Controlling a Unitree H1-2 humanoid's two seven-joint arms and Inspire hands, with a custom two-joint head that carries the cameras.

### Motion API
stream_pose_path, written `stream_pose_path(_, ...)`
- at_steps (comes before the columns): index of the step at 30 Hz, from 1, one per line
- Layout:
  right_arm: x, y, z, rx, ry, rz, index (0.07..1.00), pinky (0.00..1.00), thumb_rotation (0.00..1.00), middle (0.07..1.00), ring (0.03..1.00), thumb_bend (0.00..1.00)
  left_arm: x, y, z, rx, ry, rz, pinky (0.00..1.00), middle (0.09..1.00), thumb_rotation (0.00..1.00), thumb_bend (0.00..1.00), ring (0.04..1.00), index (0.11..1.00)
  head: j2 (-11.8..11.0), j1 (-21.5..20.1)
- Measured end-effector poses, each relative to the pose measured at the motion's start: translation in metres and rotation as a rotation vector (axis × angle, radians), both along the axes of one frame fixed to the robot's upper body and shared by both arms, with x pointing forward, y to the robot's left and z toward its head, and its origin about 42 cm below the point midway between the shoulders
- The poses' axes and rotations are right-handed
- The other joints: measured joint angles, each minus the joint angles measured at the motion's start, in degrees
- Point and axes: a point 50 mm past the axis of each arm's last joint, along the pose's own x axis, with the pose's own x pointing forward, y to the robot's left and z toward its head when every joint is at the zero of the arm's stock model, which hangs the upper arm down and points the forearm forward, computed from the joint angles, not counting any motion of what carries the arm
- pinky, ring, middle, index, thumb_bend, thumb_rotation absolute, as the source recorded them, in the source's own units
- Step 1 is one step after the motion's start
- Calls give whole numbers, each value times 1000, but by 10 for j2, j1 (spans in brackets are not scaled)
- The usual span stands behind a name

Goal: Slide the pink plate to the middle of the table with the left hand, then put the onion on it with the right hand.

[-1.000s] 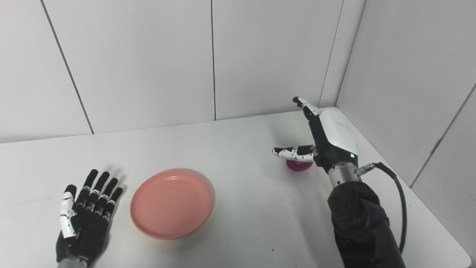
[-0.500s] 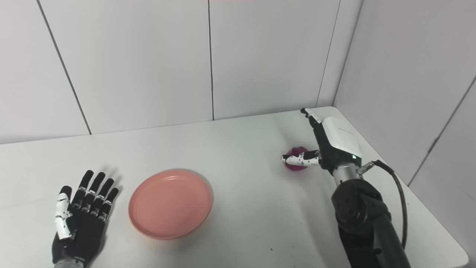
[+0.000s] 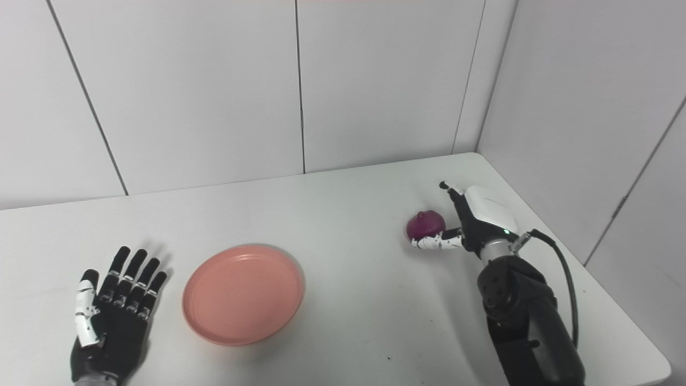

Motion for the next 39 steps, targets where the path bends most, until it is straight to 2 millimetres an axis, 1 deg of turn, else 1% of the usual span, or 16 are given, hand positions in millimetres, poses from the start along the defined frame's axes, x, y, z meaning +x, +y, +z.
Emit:
stream_pose_path(5,7,-2,-6,14,28,-2,883,737,383,884,844,1000,0,0,0,1,0,0,961,954,1000,400,943,945,2,0)
stream_pose_path(13,18,5,-15,28,54,27,859,733,352,863,829,979,0,0,0,1,0,0,966,953,1000,405,946,943,-1,3)
stream_pose_path(21,28,9,-20,34,79,39,863,718,382,860,814,983,-1,1,0,1,-2,0,954,949,1000,411,938,943,2,2)
stream_pose_path(30,39,12,-18,34,98,52,862,708,388,855,805,954,-2,1,1,2,-4,1,963,955,1000,412,945,946,6,1)
stream_pose_path(39,44,6,-17,-1,123,35,857,686,393,838,789,947,-3,2,1,-2,-5,-1,968,959,1000,429,949,949,8,2)
